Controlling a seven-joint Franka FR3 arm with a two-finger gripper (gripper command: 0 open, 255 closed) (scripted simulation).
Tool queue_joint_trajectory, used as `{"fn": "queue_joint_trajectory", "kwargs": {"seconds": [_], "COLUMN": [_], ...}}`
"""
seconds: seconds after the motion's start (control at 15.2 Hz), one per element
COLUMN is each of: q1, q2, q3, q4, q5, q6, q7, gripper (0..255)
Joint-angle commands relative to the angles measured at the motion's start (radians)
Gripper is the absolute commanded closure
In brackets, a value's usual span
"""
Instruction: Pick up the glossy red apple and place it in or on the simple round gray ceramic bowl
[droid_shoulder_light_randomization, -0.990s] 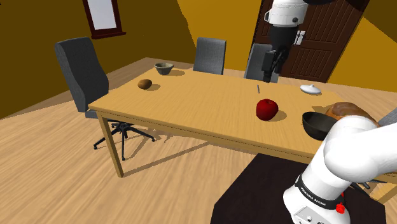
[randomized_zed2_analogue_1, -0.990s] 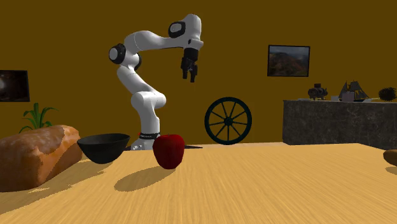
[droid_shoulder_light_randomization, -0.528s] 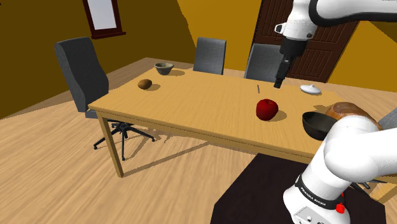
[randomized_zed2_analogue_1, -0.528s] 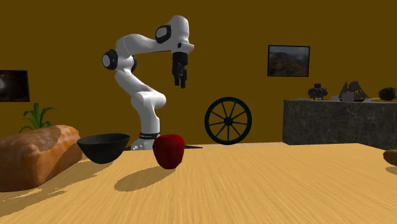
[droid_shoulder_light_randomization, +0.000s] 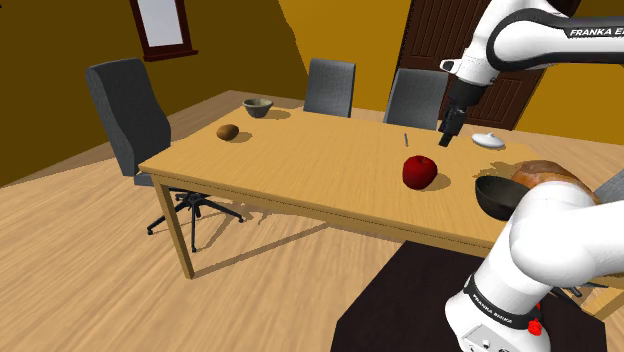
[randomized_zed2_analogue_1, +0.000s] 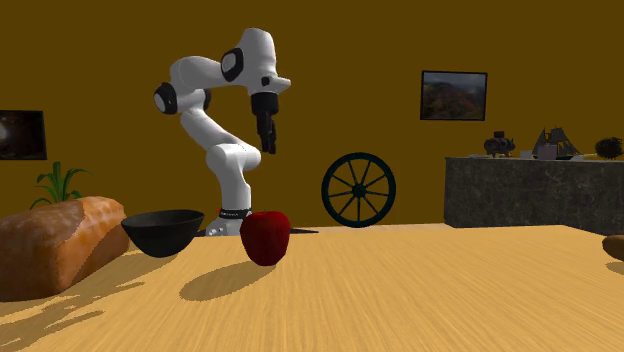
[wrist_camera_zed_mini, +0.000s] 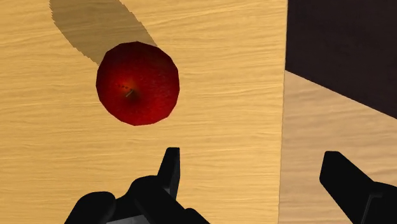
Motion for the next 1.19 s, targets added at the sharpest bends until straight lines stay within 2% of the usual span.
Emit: {"fn": "queue_joint_trajectory", "kwargs": {"seconds": [0.0,0.33,0.53,0.66,1.12], "q1": [0.015,0.098,0.189,0.271,0.320], "q2": [0.025,0.134,0.211,0.263,0.311], "q3": [-0.080,-0.303,-0.451,-0.560,-0.637], "q4": [-0.003,0.048,0.103,0.149,0.101], "q5": [-0.030,-0.073,-0.069,-0.053,-0.065], "q6": [0.058,0.193,0.267,0.311,0.418], "q7": [-0.087,-0.308,-0.445,-0.538,-0.539], "gripper": [0,0,0,0,0]}}
